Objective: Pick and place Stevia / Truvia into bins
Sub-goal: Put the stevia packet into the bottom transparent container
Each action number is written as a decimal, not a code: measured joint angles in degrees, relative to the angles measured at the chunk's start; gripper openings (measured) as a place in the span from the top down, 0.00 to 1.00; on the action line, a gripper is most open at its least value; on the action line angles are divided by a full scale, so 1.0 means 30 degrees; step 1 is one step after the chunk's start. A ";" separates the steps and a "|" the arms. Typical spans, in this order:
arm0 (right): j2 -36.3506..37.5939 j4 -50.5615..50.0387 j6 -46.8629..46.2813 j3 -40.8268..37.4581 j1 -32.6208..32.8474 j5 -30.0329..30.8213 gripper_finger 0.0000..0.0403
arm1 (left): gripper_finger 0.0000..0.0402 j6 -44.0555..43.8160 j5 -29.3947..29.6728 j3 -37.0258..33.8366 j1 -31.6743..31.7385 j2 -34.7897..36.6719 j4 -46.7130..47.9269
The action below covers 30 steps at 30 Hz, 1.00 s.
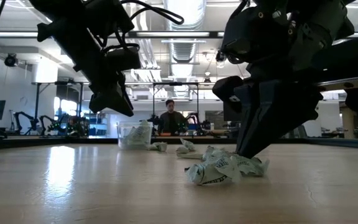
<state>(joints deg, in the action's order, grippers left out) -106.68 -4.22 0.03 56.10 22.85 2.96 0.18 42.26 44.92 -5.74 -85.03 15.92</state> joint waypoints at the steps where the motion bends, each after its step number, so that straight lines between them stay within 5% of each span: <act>1: 0.0003 0.0003 0.0000 0.0033 0.0000 0.0001 0.98 | 0.77 -0.0004 0.0000 0.0003 0.0000 0.0000 0.0000; 18: 0.0510 -0.2865 0.0308 0.1564 0.0043 0.0614 0.98 | 0.77 0.0001 0.0000 0.0003 0.0004 0.0000 0.0000; 30: 0.3654 -0.6087 -0.0578 0.2084 0.0770 0.1574 0.98 | 0.77 -0.0226 -0.0012 -0.0004 0.0000 0.0000 -0.0101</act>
<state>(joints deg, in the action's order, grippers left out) -95.72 -22.48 -1.70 62.35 25.16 7.68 -0.50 42.23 44.91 -5.74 -85.03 15.62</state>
